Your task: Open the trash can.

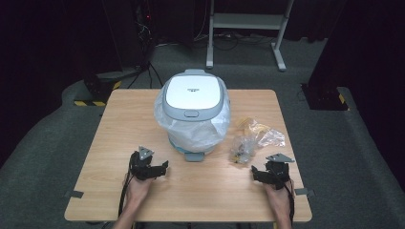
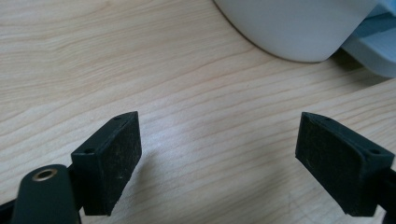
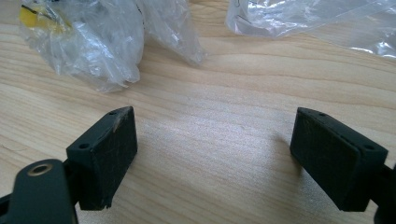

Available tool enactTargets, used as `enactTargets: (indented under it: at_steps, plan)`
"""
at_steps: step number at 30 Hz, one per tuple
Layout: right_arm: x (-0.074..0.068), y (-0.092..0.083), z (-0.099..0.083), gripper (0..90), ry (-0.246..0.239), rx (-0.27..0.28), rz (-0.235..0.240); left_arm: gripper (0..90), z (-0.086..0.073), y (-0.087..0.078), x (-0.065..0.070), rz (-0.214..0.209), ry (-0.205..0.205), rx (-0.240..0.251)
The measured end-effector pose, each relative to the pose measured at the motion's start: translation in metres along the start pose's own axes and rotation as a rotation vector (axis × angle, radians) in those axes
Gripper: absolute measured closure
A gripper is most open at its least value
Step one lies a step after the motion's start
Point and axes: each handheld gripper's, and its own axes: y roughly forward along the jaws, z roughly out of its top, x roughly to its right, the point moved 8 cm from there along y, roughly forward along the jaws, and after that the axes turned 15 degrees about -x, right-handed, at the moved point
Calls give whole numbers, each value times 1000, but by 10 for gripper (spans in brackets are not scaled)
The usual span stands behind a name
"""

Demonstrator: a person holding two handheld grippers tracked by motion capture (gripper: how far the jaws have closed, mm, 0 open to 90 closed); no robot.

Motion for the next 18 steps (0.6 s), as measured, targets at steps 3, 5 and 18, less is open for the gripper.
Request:
enactTargets:
  at_steps: [3,5,18]
  plan:
    - [0,0,0,148,0,0,0,147,3,1,4,-17,-4,4]
    - [0,0,0,148,1,0,0,147,4,2,5,-23,-3,6]
    - [0,0,0,149,-2,1,-2,147,16,0,15,-40,13,13]
